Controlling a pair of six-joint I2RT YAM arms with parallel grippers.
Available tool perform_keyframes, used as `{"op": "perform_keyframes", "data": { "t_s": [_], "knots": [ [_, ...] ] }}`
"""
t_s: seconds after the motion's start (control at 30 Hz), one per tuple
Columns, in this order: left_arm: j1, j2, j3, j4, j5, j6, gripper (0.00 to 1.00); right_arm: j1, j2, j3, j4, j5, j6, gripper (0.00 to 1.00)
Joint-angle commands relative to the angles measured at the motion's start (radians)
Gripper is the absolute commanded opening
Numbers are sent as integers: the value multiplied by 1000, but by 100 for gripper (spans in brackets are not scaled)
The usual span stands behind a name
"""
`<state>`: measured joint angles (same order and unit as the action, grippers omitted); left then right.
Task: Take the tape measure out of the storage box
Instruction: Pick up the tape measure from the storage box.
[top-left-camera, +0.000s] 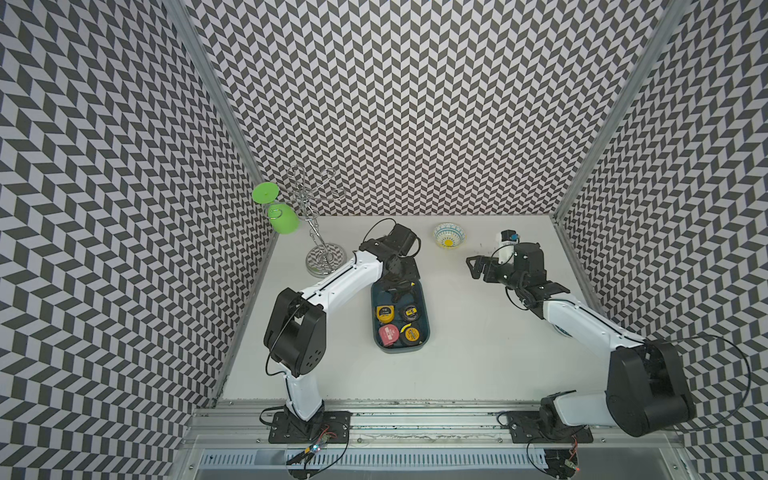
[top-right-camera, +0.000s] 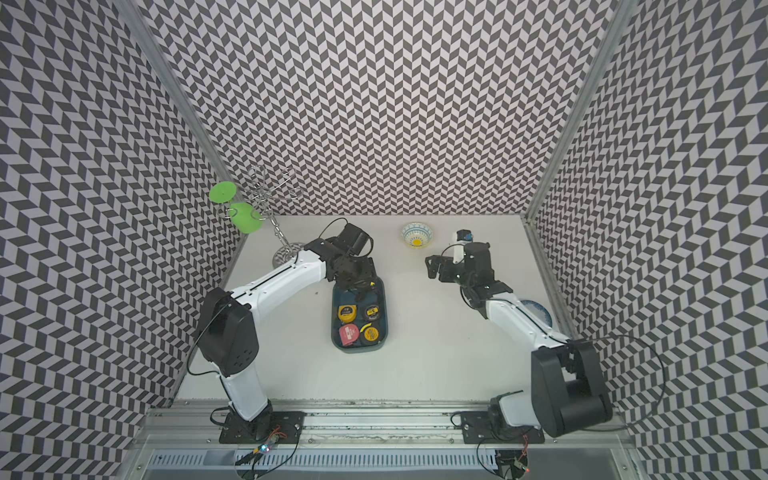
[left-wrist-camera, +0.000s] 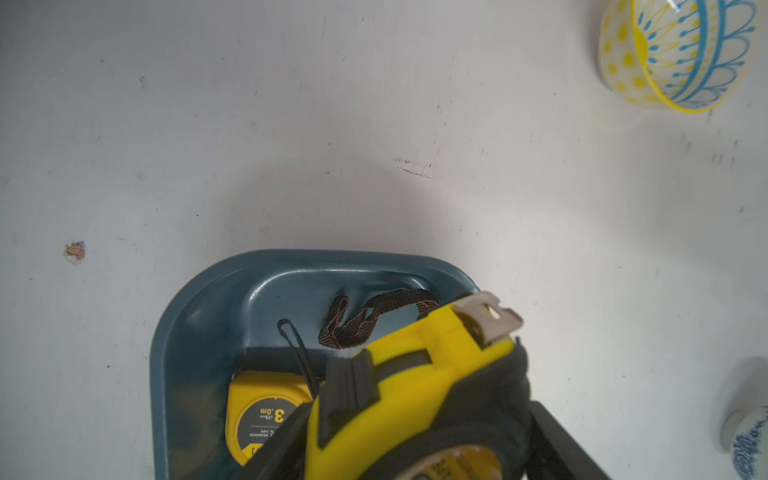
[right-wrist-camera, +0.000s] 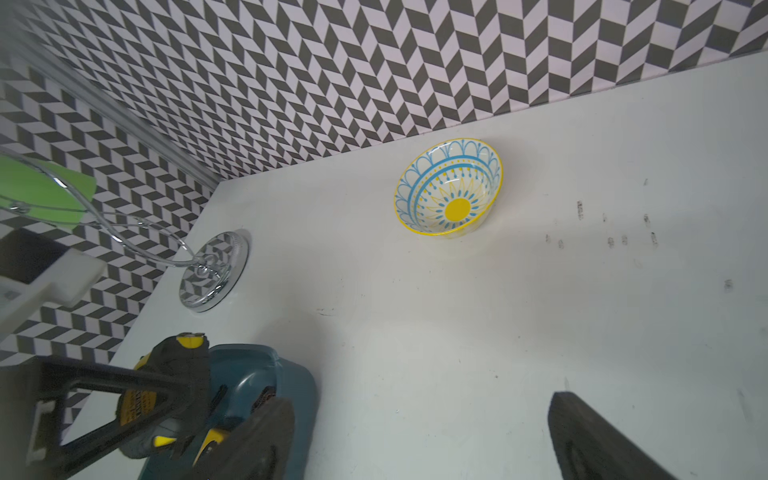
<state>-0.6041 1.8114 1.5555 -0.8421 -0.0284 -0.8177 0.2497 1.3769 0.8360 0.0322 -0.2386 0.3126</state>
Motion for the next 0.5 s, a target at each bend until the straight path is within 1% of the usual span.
{"op": "perform_keyframes", "data": {
  "t_s": [0.0,0.1,0.23,0.37,0.47],
  "knots": [
    [-14,-73,55,4,16,-24,0,38,-53,-24,69,-41,20,100],
    [-21,-94,82,0,22,-41,0,76,-82,-49,102,-59,45,100],
    [-31,-122,98,23,52,-83,0,141,-134,-112,196,-80,100,100],
    [-44,-147,77,94,87,-135,0,193,-180,-191,323,-96,182,100],
    [-52,-161,36,171,123,-177,0,220,-197,-242,417,-113,241,100]
  ]
}}
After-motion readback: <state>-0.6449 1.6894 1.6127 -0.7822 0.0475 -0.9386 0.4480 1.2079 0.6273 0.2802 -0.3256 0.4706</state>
